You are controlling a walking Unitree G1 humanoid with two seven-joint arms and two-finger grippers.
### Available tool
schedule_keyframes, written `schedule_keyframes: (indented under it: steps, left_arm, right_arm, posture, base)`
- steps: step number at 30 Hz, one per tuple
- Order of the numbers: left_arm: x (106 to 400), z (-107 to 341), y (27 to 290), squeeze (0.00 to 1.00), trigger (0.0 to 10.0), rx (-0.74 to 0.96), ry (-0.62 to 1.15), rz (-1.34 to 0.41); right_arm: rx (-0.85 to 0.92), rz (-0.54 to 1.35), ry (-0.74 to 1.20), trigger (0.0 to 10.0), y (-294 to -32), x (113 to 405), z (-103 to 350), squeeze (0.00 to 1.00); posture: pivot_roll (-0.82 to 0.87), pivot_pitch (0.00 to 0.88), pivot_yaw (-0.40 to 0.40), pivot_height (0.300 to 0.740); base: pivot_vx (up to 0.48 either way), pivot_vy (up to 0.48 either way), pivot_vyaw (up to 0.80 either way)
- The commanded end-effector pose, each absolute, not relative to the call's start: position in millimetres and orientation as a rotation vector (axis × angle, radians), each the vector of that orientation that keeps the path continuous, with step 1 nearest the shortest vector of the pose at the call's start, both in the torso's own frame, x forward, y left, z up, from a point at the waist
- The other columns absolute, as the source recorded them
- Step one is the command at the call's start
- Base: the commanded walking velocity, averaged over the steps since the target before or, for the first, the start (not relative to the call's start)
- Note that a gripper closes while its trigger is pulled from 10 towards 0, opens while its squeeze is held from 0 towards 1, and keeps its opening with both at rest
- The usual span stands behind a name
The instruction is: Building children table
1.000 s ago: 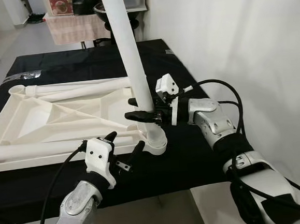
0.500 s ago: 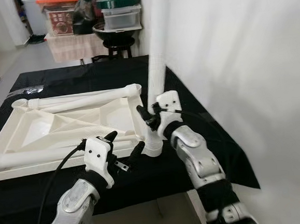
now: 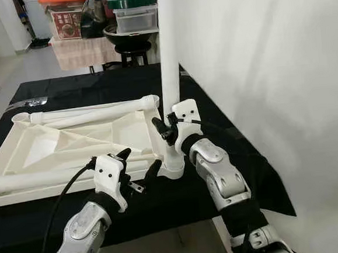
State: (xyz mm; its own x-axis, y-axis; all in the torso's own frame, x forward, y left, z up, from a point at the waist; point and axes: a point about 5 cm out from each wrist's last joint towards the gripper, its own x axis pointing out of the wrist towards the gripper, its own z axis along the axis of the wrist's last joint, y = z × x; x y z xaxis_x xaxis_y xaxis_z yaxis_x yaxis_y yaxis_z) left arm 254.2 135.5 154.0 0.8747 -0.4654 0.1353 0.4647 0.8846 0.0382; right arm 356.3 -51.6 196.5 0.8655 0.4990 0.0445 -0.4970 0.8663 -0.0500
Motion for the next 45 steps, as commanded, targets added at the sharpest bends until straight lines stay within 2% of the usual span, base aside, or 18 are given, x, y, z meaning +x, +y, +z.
schedule_keyframes:
  steps: [1,9,13,28,29,32,35,36,37,38,39,40,45]
  left_arm:
    - [254.2,150.8,136.6,0.00,10.0,0.001,-0.131,-0.478]
    - [254.5,150.7,136.9,0.00,10.0,-0.002,-0.129,-0.475]
    - [254.7,150.1,137.8,0.00,10.0,-0.009,-0.123,-0.471]
    - [255.7,149.6,139.7,0.00,10.0,-0.007,-0.104,-0.460]
    - [256.8,153.0,142.8,0.00,10.0,0.012,-0.111,-0.449]
    - [267.7,209.5,153.6,0.00,10.0,0.016,-0.296,-0.445]
    - [268.7,217.6,153.9,0.00,10.0,0.014,-0.321,-0.449]
    - [273.3,250.8,151.1,0.00,10.0,0.003,-0.430,-0.491]
    - [273.3,250.8,151.1,0.00,10.0,0.003,-0.430,-0.491]
    - [274.0,275.8,148.7,0.00,10.0,-0.003,-0.512,-0.525]
    - [272.2,301.8,144.1,0.73,10.0,-0.013,-0.598,-0.581]
    - [267.5,322.2,135.8,1.00,10.0,-0.009,-0.662,-0.667]
    - [260.3,339.6,120.5,1.00,10.0,0.017,-0.711,-0.805]
  right_arm:
    - [0.009,0.547,-0.063,0.0,-57.7,361.6,198.9,0.00]
    - [0.024,0.539,-0.077,0.0,-68.1,372.5,213.4,0.00]
    - [0.104,0.590,-0.135,0.0,-69.6,373.7,231.5,0.00]
    - [0.080,0.786,-0.218,0.0,-72.0,368.3,240.7,0.00]
    - [0.072,0.804,-0.234,0.0,-72.1,366.6,243.1,0.00]
    - [-0.025,0.782,-0.271,0.0,-77.9,366.8,248.1,0.00]
    - [-0.040,0.778,-0.273,0.0,-78.7,367.0,248.1,0.00]
    - [-0.053,0.779,-0.274,10.0,-77.2,367.0,247.0,0.00]
    - [-0.053,0.779,-0.274,10.0,-77.2,367.0,247.0,0.00]
    - [-0.063,0.779,-0.274,10.0,-76.1,367.0,246.2,0.00]
    - [-0.077,0.783,-0.275,10.0,-73.6,366.7,244.8,0.00]
    - [-0.088,0.788,-0.276,10.0,-70.5,366.1,243.9,0.00]
    - [-0.105,0.802,-0.282,10.0,-65.0,364.8,243.3,0.00]
  posture:
    - [-0.03,0.053,-0.042,0.740]
    - [-0.03,0.050,-0.045,0.740]
    - [-0.03,0.050,-0.043,0.740]
    - [-0.04,0.027,-0.034,0.740]
    - [-0.04,0.025,-0.033,0.740]
    - [-0.05,0.008,-0.024,0.740]
    - [-0.05,0.008,-0.024,0.740]
    - [-0.05,0.000,-0.012,0.740]
    - [-0.05,0.000,-0.012,0.740]
    - [-0.05,0.000,-0.012,0.740]
    - [-0.06,0.000,-0.002,0.740]
    - [-0.06,0.000,0.004,0.740]
    - [-0.06,0.000,0.012,0.740]
  base:
    - [0.000,0.000,0.00]
    - [0.000,0.000,0.00]
    - [0.000,0.000,0.00]
    - [0.000,0.000,0.00]
    - [0.000,0.000,0.00]
    - [0.000,0.000,0.00]
    - [0.000,0.000,0.00]
    - [0.000,0.000,0.00]
    - [0.000,0.000,0.00]
    - [0.000,0.000,0.00]
    - [0.000,0.000,0.00]
    - [0.000,0.000,0.00]
    - [0.000,0.000,0.00]
